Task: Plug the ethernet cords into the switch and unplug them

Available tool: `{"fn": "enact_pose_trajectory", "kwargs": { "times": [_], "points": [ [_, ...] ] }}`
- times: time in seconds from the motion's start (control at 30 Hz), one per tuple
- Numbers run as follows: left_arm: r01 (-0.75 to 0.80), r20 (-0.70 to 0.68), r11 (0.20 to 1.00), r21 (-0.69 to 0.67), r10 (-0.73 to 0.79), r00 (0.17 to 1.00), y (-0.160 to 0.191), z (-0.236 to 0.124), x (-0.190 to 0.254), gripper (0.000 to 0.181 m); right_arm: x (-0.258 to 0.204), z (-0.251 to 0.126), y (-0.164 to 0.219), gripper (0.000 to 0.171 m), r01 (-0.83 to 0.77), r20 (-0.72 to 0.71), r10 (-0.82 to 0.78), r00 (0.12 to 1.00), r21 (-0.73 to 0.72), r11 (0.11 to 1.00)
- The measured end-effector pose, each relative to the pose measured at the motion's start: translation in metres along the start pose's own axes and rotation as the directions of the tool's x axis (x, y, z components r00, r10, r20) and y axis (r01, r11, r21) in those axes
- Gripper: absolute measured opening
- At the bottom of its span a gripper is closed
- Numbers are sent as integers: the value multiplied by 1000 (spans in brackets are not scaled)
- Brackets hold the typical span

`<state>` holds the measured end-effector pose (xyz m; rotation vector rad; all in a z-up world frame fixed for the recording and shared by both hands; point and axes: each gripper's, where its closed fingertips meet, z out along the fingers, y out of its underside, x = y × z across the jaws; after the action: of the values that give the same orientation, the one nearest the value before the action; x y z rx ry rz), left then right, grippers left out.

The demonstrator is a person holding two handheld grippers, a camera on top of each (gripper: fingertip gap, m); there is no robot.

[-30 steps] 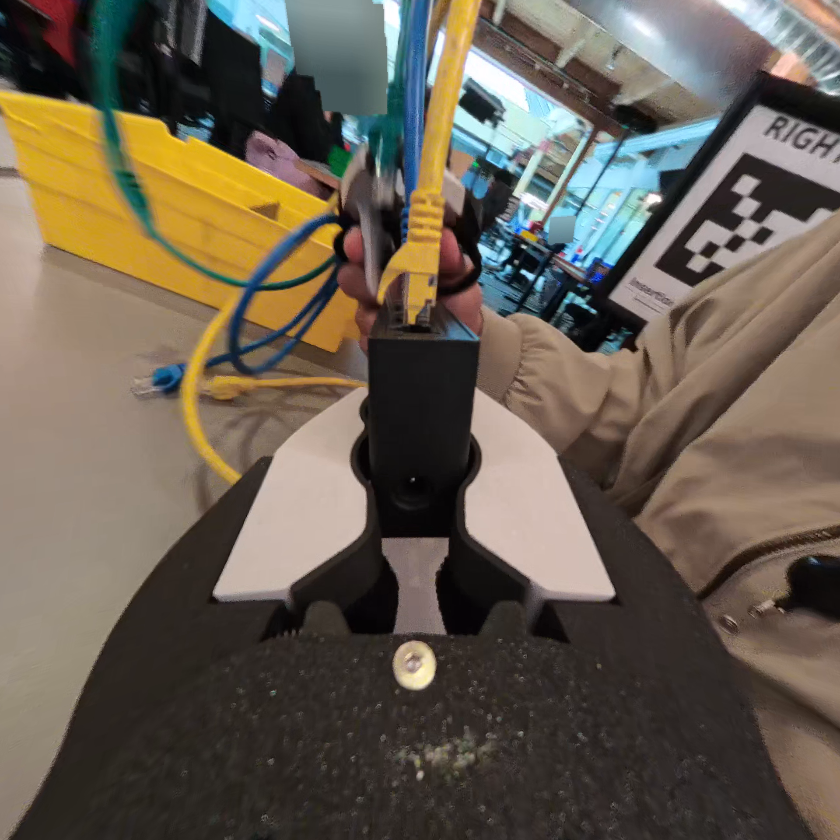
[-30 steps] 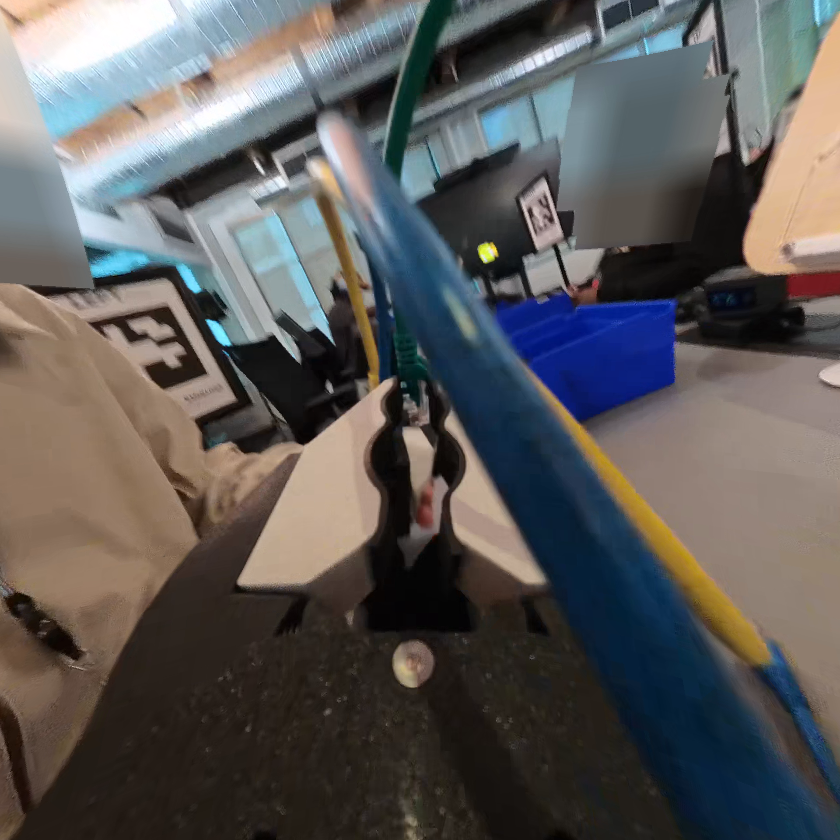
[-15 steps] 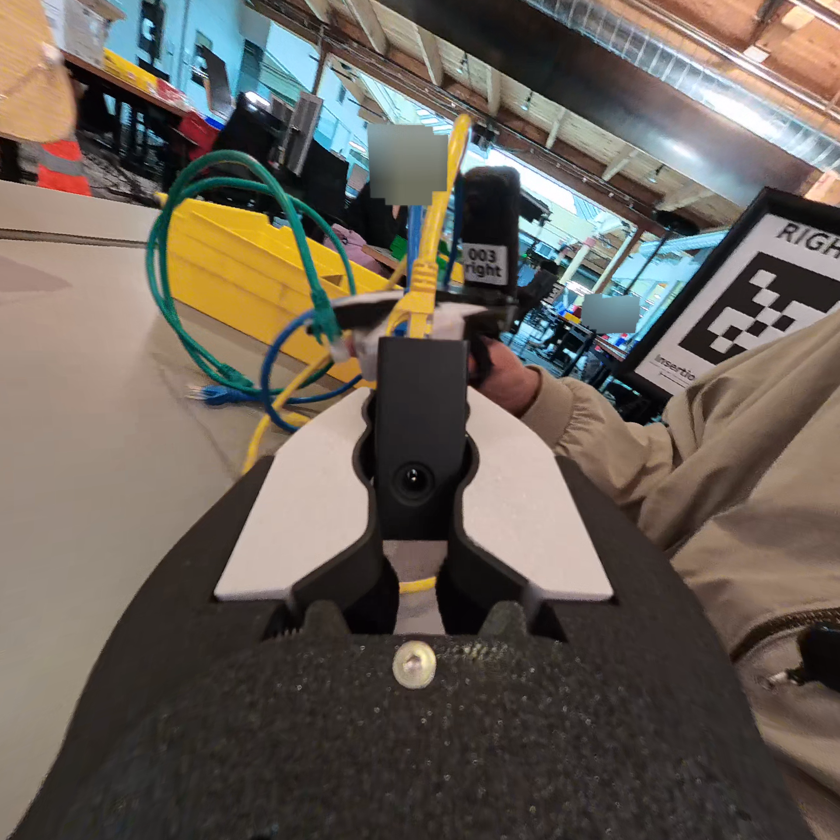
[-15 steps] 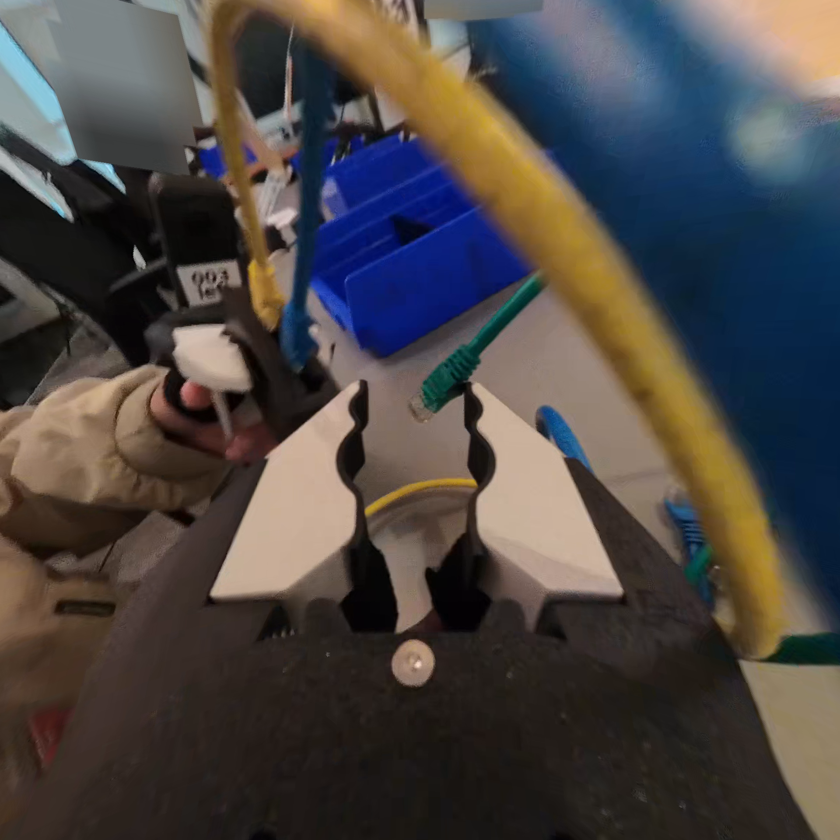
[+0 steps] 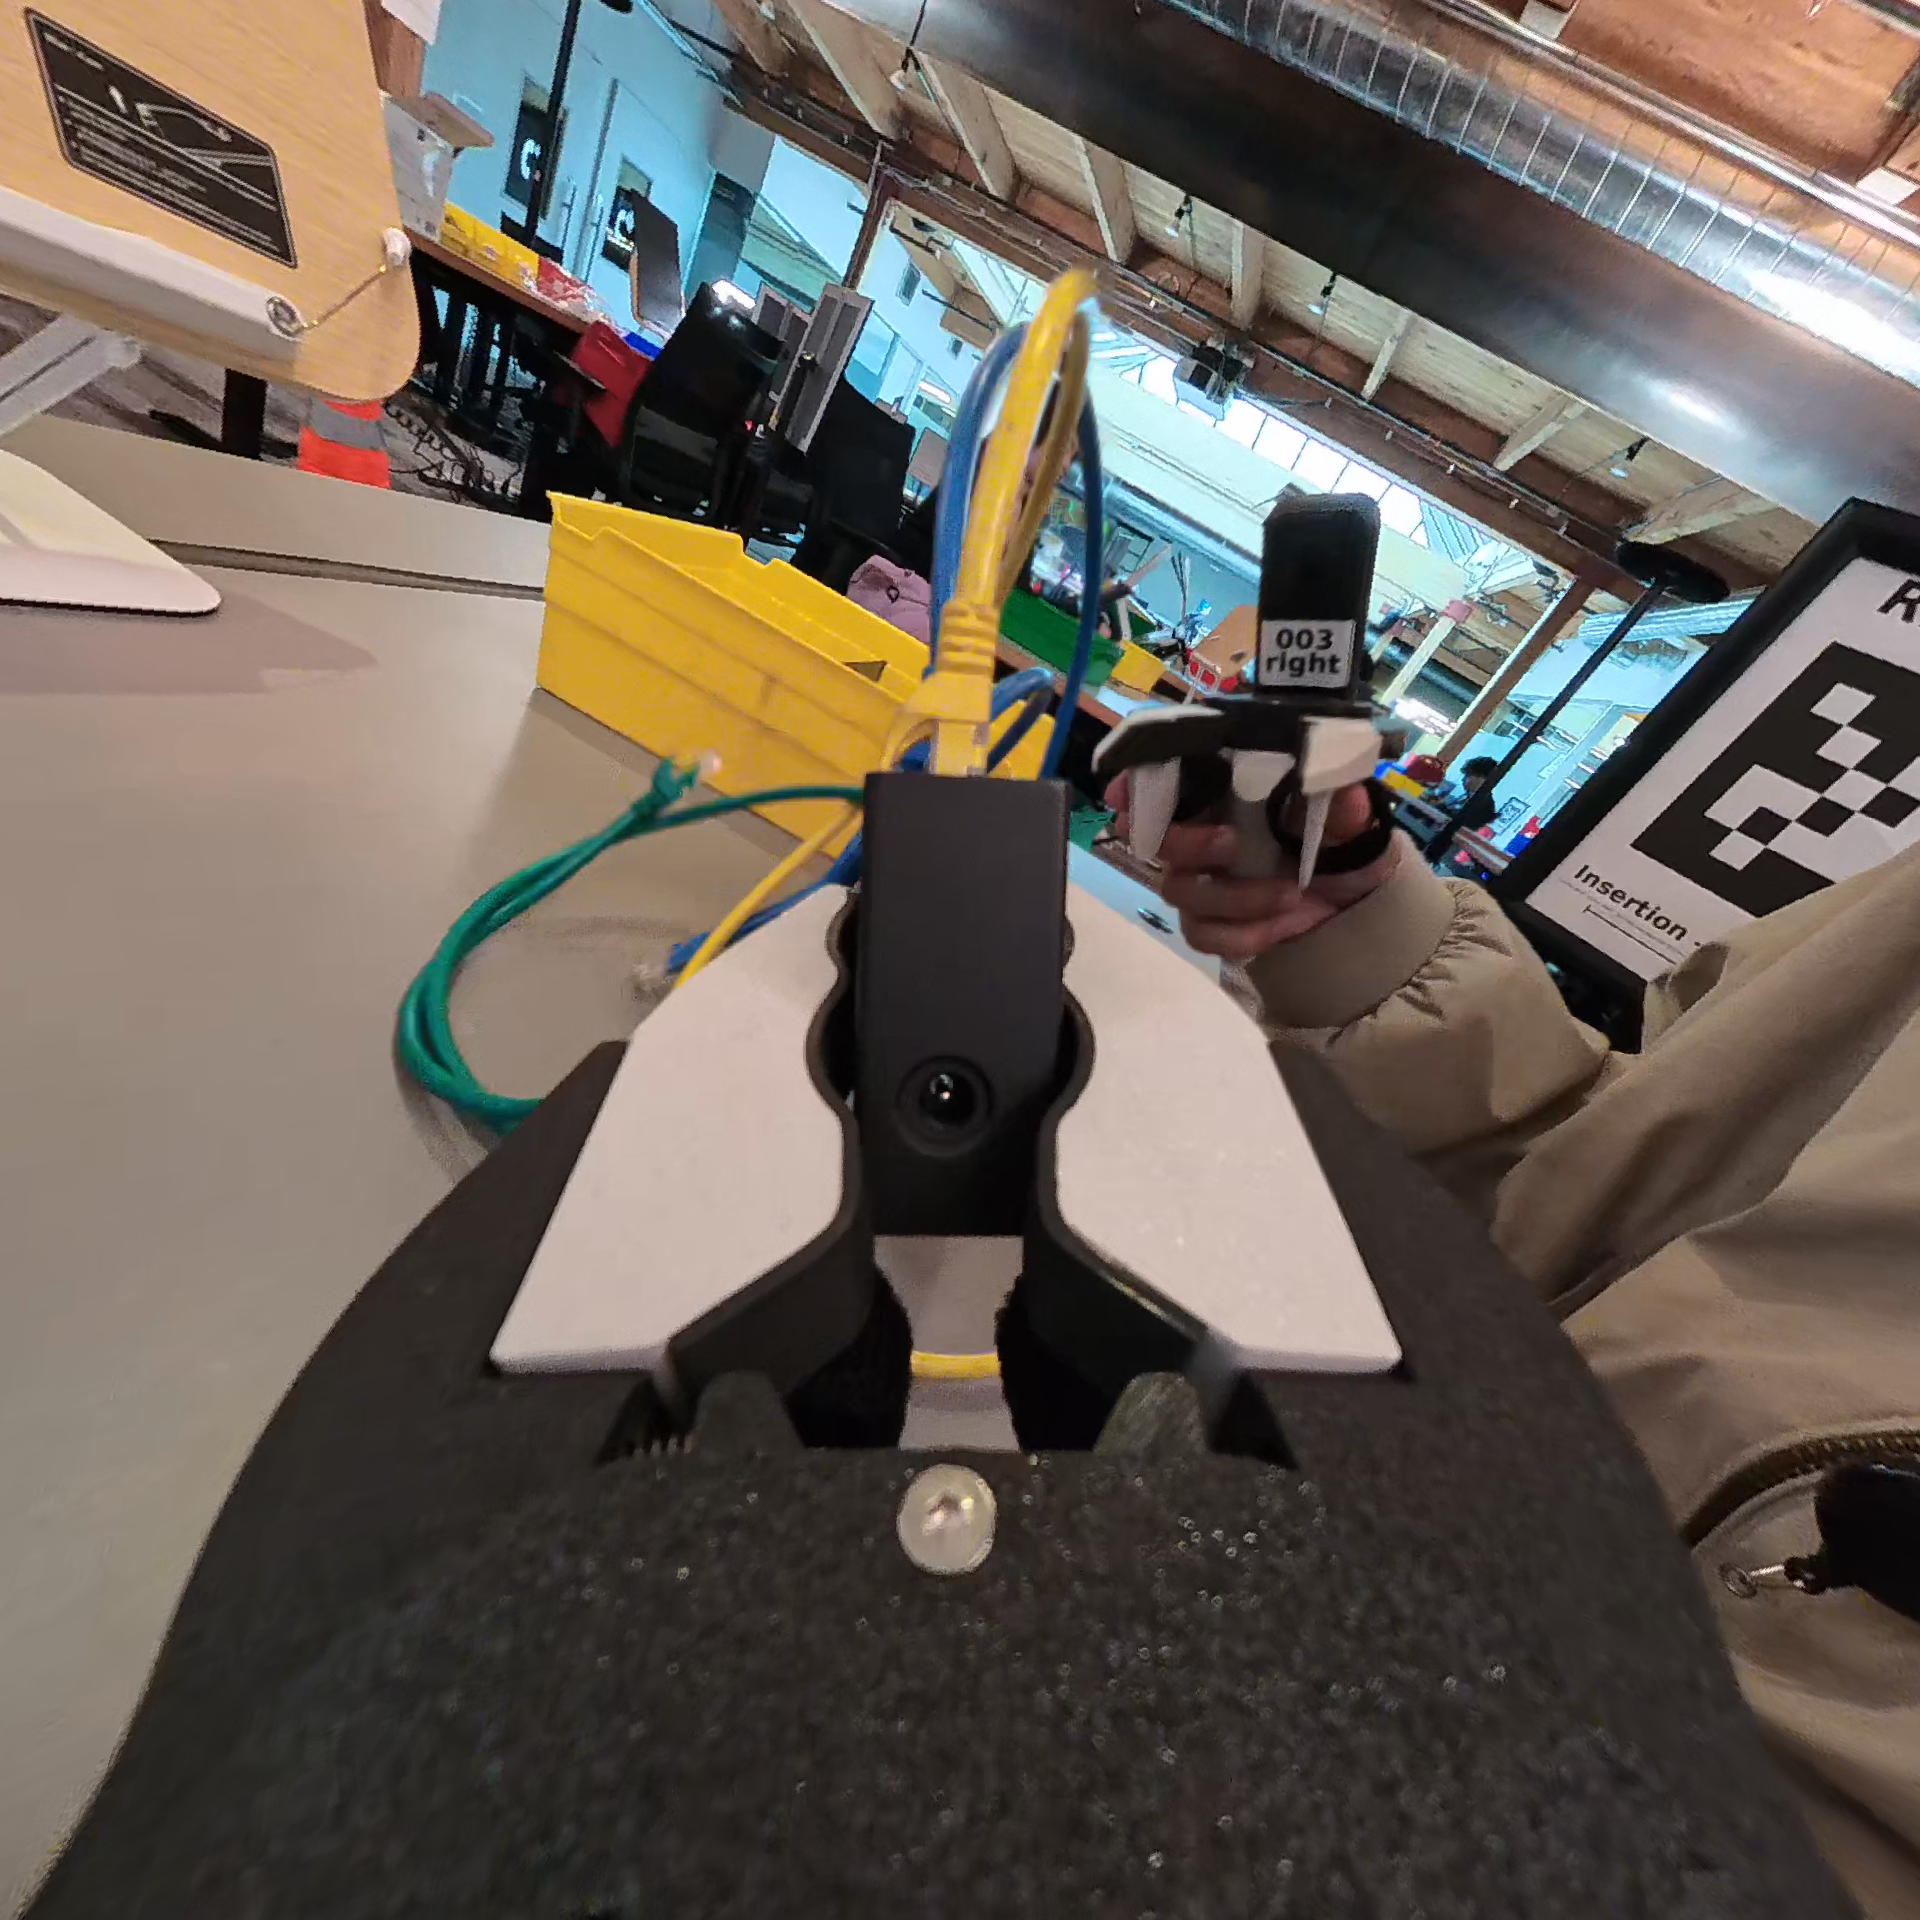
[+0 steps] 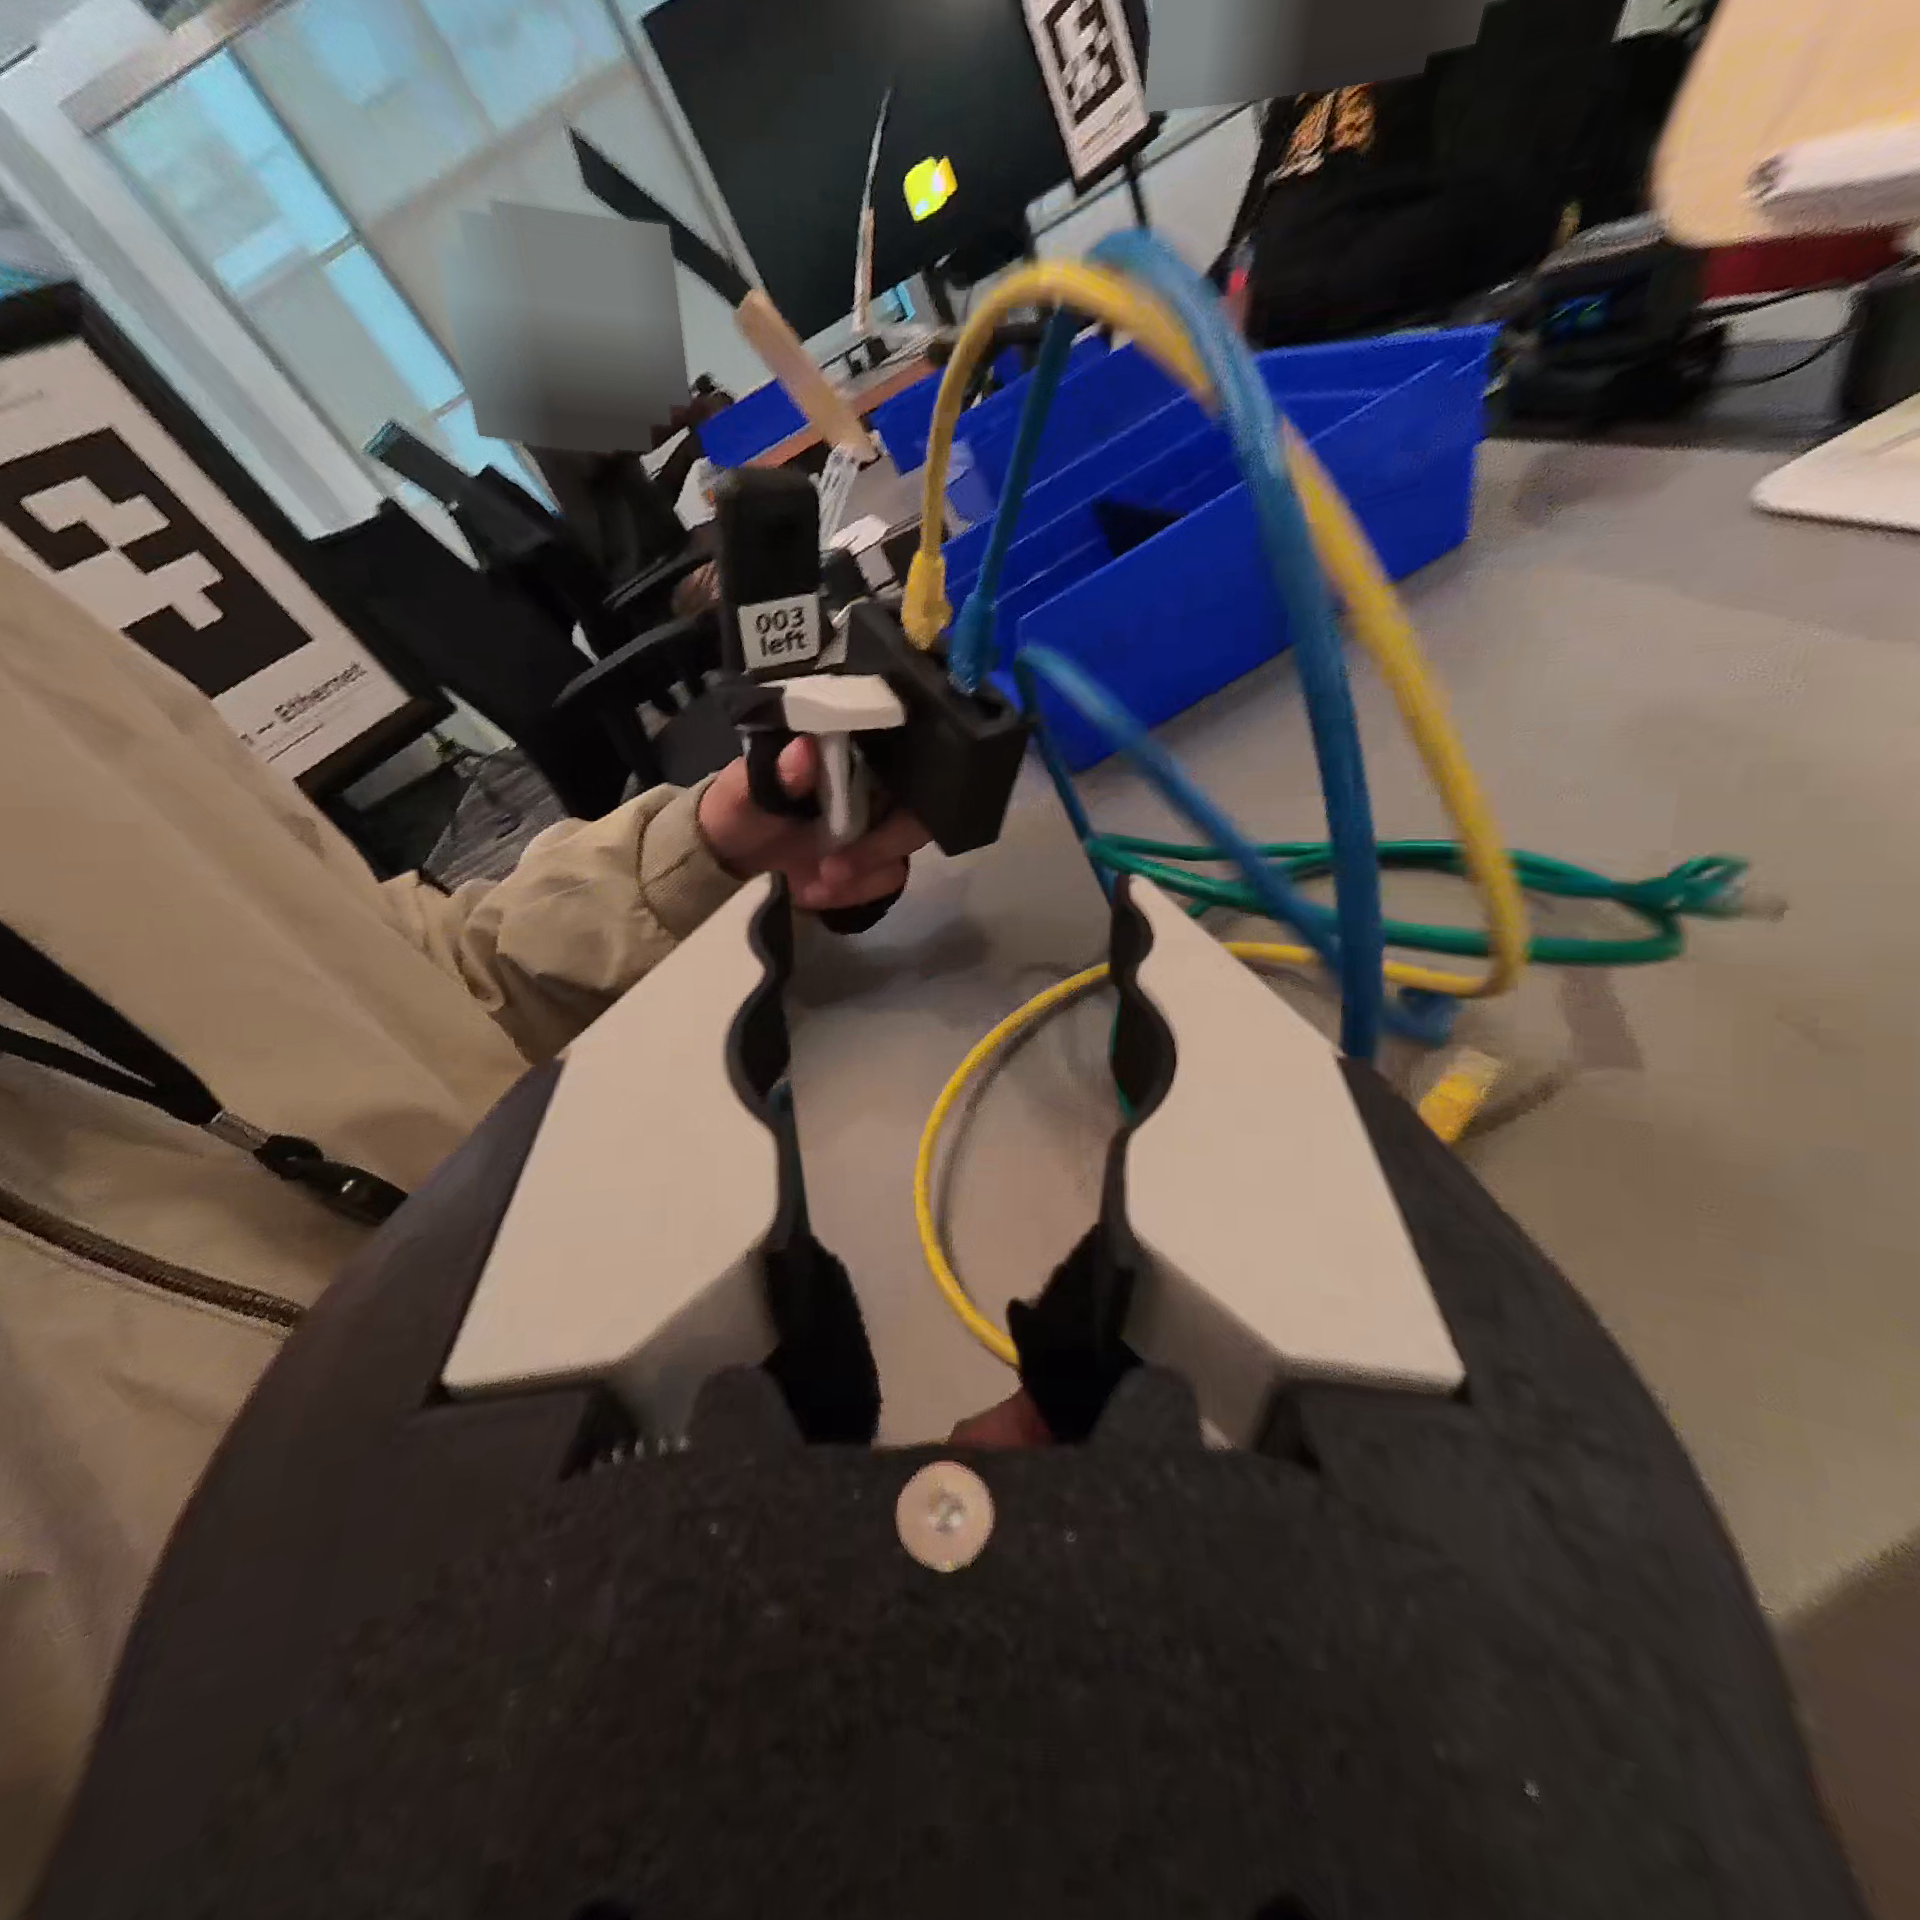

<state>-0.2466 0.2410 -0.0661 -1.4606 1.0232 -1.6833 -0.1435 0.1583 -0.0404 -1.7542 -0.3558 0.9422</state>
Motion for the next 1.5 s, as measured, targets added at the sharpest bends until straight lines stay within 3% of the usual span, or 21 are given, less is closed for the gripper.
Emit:
{"fn": "enact_pose_trajectory", "kwargs": {
  "times": [0.17,0.23,0.37,0.43,0.5,0.53,0.63,0.7,0.77,0.8,0.93,1.0,1.1,1.17,1.27,1.33,1.4,1.5],
  "points": [
    [6,-15,1000,-8,-7,1000,2,1,2,31,12,-27,-26,59,44,-63,-37,997,128,991],
    [2,-28,1000,-13,-2,1000,3,2,6,31,33,-32,-38,61,73,-181,-36,983,201,977],
    [9,-53,1000,-11,-9,999,3,4,11,31,51,-1,-15,64,160,-246,-141,959,59,985],
    [15,-70,1000,-8,-16,997,3,4,13,31,60,13,-15,47,145,-262,-121,958,72,987],
    [7,-74,1000,-20,-9,997,4,3,15,31,81,16,-18,14,131,-332,-101,938,68,989],
    [-2,-62,999,-35,0,998,6,3,13,31,93,15,-20,11,143,-378,-117,918,42,989],
    [-41,3,995,-89,41,999,14,3,4,31,116,-2,-51,7,355,-579,-381,721,-163,921],
    [-31,2,998,-58,31,1000,10,3,4,31,100,-8,-94,5,541,-623,-608,493,-328,775],
    [-5,-33,1000,7,5,999,1,2,9,31,63,-4,-142,6,682,-619,-738,269,-419,600],
    [3,-55,999,39,-1,998,-4,1,12,31,41,2,-161,6,729,-614,-761,211,-419,541],
    [1,-93,992,123,10,996,-17,-4,20,31,-8,26,-188,7,820,-581,-796,168,-366,441],
    [4,-73,994,107,4,997,-15,-7,16,30,17,28,-167,4,749,-545,-808,224,-434,500],
    [26,-10,999,22,-26,1000,-1,-10,0,30,74,17,-90,4,466,-506,-711,488,-538,703],
    [18,45,998,-67,-15,999,14,-11,-11,30,88,10,-30,4,244,-481,-538,692,-546,802],
    [-10,92,988,-152,24,995,26,-13,-21,30,61,8,16,14,95,-341,-269,901,-450,888],
    [-5,63,990,-142,14,998,24,-15,-19,30,34,5,20,25,53,-194,-131,972,-360,931],
    [-10,26,992,-130,13,1000,19,-18,-16,30,11,-4,4,48,35,-32,-43,999,-225,974],
    [-10,-16,992,-122,8,1000,15,-23,-14,30,21,-27,-38,53,-11,21,11,1000,1,1000]
  ]
}}
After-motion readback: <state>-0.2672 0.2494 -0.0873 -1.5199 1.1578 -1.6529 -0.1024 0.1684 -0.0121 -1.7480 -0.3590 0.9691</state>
